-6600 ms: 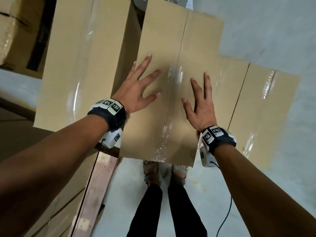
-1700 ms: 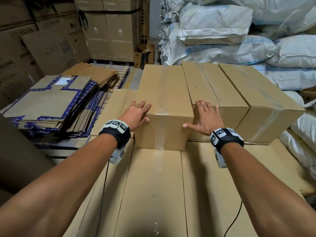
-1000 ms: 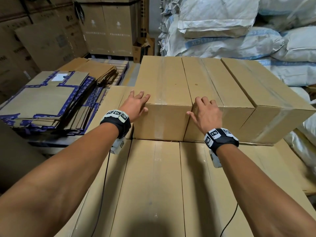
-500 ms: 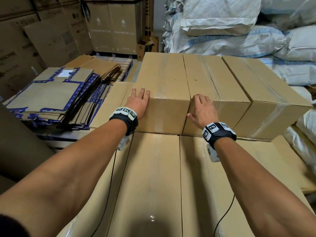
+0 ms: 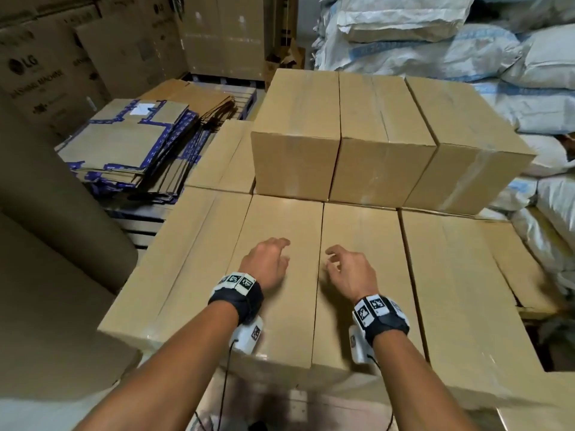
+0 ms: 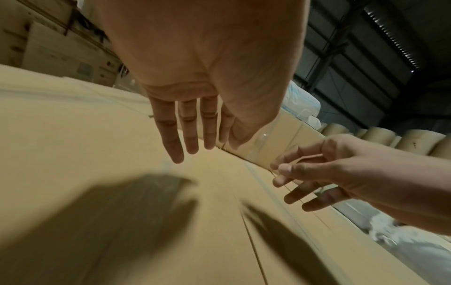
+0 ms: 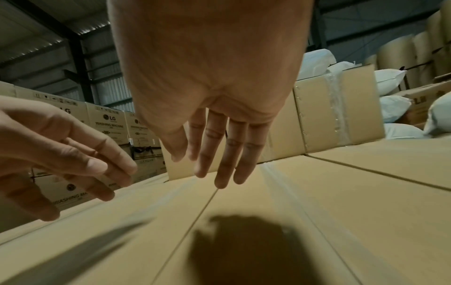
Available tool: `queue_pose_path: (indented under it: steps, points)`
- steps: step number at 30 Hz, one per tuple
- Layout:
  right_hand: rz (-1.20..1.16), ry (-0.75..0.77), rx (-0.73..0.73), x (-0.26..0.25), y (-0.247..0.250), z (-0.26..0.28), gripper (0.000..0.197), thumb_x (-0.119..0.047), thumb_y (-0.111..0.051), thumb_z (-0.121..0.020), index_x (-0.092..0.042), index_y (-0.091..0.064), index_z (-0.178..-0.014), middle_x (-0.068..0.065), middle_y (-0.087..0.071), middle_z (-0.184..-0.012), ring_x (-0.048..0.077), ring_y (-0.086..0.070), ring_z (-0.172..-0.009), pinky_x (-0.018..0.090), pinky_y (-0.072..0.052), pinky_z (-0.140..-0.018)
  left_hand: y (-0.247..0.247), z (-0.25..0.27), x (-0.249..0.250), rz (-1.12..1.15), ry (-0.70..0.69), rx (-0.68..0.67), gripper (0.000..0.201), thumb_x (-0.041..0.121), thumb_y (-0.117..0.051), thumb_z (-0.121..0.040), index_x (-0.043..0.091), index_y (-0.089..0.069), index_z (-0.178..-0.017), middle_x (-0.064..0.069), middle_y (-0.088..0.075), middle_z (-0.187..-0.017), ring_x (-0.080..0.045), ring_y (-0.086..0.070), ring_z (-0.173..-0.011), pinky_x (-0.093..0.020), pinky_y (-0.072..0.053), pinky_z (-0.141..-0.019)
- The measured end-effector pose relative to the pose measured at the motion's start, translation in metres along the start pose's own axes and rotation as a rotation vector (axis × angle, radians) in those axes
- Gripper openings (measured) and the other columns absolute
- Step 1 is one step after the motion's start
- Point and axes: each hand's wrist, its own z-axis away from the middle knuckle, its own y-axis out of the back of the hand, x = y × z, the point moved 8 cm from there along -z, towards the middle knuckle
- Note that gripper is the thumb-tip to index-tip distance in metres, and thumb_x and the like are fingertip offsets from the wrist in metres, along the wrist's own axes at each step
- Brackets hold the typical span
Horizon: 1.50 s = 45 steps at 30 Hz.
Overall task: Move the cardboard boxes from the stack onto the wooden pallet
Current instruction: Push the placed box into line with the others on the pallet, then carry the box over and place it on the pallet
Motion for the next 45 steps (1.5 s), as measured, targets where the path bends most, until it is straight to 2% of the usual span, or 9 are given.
queue_pose_path:
  steps: [6,12,14,16,19,24,29,38,45]
  points:
    - [-0.006,-0.088,0.046,0.020,-0.033,0.131,0.021,-0.050,-0.060,-0.099,-0.037,-0.068,-0.113,-0.012,-0.077,-0.094,0.019,-0.071,-0.087,0.037,-0.060,-0.073,-0.077,0.111,0.015,0.116,-0.022,-0.107,0.036,0.035,-0.053,-0.102,0.032,-0.056,-0.138,0.006,-0.065,-0.135,-0.019,-0.063,-0.118,-0.044,-0.056,-0.097]
    - [-0.028,-0.254,0.067,0.031,-0.071,0.245,0.017,-0.047,-0.061,-0.100,-0.034,-0.066,-0.110,-0.009,-0.075,-0.091,0.015,-0.069,-0.080,0.032,-0.059,-0.068,-0.113,0.186,0.037,0.206,-0.213,-0.222,0.033,0.023,-0.059,-0.102,0.019,-0.064,-0.134,-0.001,-0.069,-0.127,-0.022,-0.065,-0.112,-0.031,-0.052,-0.097]
    - [-0.030,-0.366,0.045,0.035,-0.090,0.287,0.023,-0.046,-0.063,-0.100,-0.032,-0.067,-0.117,-0.006,-0.077,-0.098,0.018,-0.070,-0.086,0.031,-0.057,-0.072,-0.131,0.213,0.038,0.210,-0.249,-0.313,0.035,0.022,-0.061,-0.102,0.019,-0.064,-0.136,-0.002,-0.068,-0.130,-0.021,-0.064,-0.115,-0.027,-0.048,-0.099]
    - [-0.039,-0.488,0.013,0.037,-0.111,0.333,0.027,-0.047,-0.063,-0.099,-0.033,-0.064,-0.123,-0.005,-0.077,-0.105,0.022,-0.071,-0.096,0.034,-0.058,-0.076,-0.154,0.241,0.031,0.186,-0.259,-0.414,0.037,0.027,-0.061,-0.102,0.022,-0.063,-0.139,-0.002,-0.066,-0.136,-0.022,-0.062,-0.119,-0.034,-0.049,-0.106]
    - [-0.050,-0.621,0.003,0.036,-0.137,0.405,0.029,-0.048,-0.061,-0.096,-0.037,-0.061,-0.122,-0.009,-0.076,-0.106,0.023,-0.070,-0.103,0.037,-0.058,-0.078,-0.186,0.285,0.023,0.111,-0.290,-0.536,0.038,0.035,-0.060,-0.099,0.032,-0.061,-0.137,0.001,-0.067,-0.134,-0.024,-0.064,-0.119,-0.041,-0.053,-0.103]
    - [-0.126,-0.866,0.026,0.041,-0.159,0.525,0.030,-0.054,-0.061,-0.094,-0.040,-0.061,-0.120,-0.017,-0.075,-0.106,0.018,-0.069,-0.106,0.038,-0.057,-0.083,-0.225,0.374,0.042,0.056,-0.436,-0.755,0.041,0.032,-0.060,-0.099,0.019,-0.062,-0.137,-0.003,-0.067,-0.134,-0.026,-0.063,-0.122,-0.035,-0.049,-0.103]
    - [-0.159,-1.028,0.087,0.050,-0.150,0.618,0.029,-0.051,-0.062,-0.098,-0.037,-0.062,-0.123,-0.020,-0.074,-0.109,0.016,-0.067,-0.109,0.035,-0.053,-0.080,-0.255,0.427,0.086,0.045,-0.556,-0.873,0.040,0.033,-0.063,-0.099,0.021,-0.062,-0.137,0.001,-0.068,-0.132,-0.022,-0.063,-0.123,-0.037,-0.049,-0.107]
    - [-0.198,-1.160,0.196,0.086,-0.128,0.730,0.031,-0.045,-0.066,-0.099,-0.031,-0.064,-0.126,-0.009,-0.069,-0.123,0.017,-0.065,-0.112,0.035,-0.054,-0.082,-0.297,0.478,0.165,-0.030,-0.633,-0.913,0.038,0.035,-0.061,-0.102,0.024,-0.060,-0.138,0.006,-0.065,-0.132,-0.020,-0.062,-0.121,-0.038,-0.050,-0.106]
    - [-0.264,-1.204,0.200,0.129,-0.128,0.769,0.031,-0.045,-0.065,-0.100,-0.030,-0.064,-0.127,-0.009,-0.069,-0.125,0.018,-0.064,-0.115,0.035,-0.054,-0.084,-0.333,0.511,0.197,-0.081,-0.690,-0.938,0.039,0.035,-0.062,-0.101,0.024,-0.061,-0.138,0.005,-0.066,-0.131,-0.020,-0.063,-0.118,-0.038,-0.051,-0.103]
